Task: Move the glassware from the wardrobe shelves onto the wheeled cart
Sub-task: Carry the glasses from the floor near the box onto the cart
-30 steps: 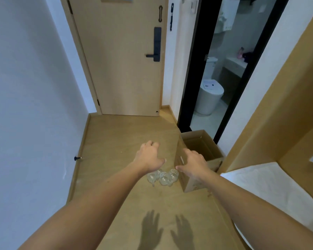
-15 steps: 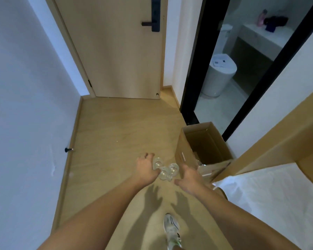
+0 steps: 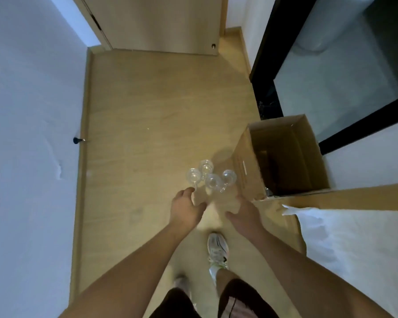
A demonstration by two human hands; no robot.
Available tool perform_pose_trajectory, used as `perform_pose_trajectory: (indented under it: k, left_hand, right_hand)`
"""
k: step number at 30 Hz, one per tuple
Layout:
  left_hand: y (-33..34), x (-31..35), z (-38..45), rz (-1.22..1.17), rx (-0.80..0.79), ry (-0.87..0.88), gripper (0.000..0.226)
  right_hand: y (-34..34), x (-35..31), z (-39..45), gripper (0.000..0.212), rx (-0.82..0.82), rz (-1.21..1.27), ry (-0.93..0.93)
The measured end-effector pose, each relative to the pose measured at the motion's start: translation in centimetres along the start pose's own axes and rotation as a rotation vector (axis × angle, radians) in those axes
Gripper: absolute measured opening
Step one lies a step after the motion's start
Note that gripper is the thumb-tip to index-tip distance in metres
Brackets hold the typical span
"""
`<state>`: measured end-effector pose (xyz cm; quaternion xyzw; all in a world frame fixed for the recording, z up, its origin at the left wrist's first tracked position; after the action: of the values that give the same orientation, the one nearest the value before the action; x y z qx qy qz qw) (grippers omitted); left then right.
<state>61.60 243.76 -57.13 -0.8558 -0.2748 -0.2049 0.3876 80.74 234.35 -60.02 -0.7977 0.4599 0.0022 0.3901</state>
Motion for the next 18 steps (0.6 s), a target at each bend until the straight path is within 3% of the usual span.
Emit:
perform_pose_trajectory:
  k: [9, 18]
  left_hand:
    - [10.5, -9.4, 9.2, -0.206, -0.066, -0.223, 0.061]
    - [22.9, -20.2, 19.4, -0.259, -0.09, -0.281, 0.055]
  right_hand:
    - [9.1, 7.9, 12.1, 0.062, 0.005, 0.151, 0.161]
    - [22.0, 16.4, 24.2, 0.059, -0.025, 0.149, 0.227]
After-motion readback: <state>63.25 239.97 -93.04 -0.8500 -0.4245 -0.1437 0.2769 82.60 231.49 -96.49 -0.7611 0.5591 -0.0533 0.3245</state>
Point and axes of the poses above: each hand's wrist, its own z-axis towards the middle knuckle, its own y-axis out of the palm, x = y × z, the point moved 10 cm from there along z, towards the middle knuckle, and after that the axes turned 8 degrees about -z, right-handed, at the moved point
